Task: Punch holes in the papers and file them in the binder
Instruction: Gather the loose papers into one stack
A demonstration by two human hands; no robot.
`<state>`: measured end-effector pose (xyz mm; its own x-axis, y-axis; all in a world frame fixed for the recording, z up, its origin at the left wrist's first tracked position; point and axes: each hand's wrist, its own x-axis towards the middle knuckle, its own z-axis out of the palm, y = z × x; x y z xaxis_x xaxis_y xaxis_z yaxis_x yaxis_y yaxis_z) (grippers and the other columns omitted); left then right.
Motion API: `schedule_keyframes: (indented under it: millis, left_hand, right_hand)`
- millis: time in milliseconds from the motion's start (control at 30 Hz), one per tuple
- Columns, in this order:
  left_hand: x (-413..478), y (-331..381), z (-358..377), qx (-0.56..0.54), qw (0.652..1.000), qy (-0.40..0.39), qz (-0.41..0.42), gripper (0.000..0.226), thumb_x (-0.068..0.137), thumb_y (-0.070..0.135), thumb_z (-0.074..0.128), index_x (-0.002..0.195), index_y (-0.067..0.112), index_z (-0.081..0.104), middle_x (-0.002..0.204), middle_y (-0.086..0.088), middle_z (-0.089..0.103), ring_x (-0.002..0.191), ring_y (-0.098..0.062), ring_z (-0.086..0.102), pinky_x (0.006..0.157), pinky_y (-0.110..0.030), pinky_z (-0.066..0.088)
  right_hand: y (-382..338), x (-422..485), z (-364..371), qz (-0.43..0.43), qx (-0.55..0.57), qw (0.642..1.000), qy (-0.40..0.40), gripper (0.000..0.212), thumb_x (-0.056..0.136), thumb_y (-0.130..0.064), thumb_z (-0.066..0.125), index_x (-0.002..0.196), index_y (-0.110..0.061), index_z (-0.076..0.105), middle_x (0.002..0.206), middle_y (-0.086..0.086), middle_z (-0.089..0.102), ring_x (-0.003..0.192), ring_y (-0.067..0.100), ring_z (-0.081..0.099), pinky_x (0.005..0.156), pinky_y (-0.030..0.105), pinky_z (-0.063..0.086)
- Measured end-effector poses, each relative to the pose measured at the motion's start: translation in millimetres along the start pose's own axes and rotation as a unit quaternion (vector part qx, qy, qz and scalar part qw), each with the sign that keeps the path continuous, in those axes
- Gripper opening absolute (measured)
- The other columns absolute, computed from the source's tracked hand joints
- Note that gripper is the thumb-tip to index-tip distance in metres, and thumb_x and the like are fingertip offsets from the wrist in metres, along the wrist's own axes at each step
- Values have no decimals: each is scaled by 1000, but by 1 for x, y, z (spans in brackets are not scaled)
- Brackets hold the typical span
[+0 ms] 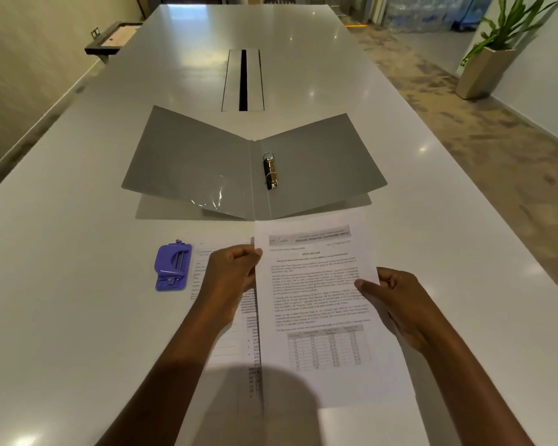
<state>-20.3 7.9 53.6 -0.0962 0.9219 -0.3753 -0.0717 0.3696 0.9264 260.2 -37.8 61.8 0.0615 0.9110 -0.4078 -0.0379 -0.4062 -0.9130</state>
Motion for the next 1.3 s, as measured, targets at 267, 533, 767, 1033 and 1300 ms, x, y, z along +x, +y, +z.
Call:
schedule_keyframes:
  millis: [267, 533, 767, 1033, 1300]
  left_hand:
    - [30, -5, -44, 255, 942, 184, 117, 30, 104, 13, 63, 132, 6, 70, 122, -8, 74, 100, -16, 67, 79, -17, 48]
    - [35, 12, -32, 169, 976, 123, 53, 23, 103, 6, 59, 124, 9, 69, 105, -13, 76, 85, -18, 71, 69, -20, 55]
    - [41, 23, -27, 170, 983, 69, 18, 16, 98, 1, 60, 88, -6, 71, 83, -23, 67, 72, -24, 59, 67, -33, 49]
    - [40, 17, -31, 242, 969, 6, 46, 29, 94, 8, 76, 66, 11, 67, 64, -3, 70, 52, -9, 61, 58, -26, 49]
    - [30, 32, -35, 93, 996, 9, 9, 7, 96, -4, 70, 103, -3, 70, 76, -1, 82, 67, -15, 81, 54, -22, 61]
  right_hand:
    - [8, 11, 22, 13, -67, 998, -7, 17, 98, 0, 66, 109, -4, 78, 102, 6, 83, 89, 20, 81, 69, 22, 62]
    - [21, 20, 28, 2, -109, 994, 10, 17, 96, -1, 67, 105, -7, 80, 103, 5, 83, 91, 22, 81, 83, 36, 64]
    - [22, 23, 27, 17, -95, 995, 0, 18, 96, -3, 67, 107, -7, 80, 106, 6, 82, 96, 28, 80, 95, 52, 60]
    - [17, 13, 33, -1, -77, 997, -5, 19, 98, 1, 62, 105, -4, 79, 101, 6, 83, 90, 25, 81, 79, 35, 65]
    - [10, 17, 28, -115, -228, 963, 84, 41, 88, -26, 81, 127, -22, 67, 113, -9, 75, 95, 11, 73, 87, 34, 61]
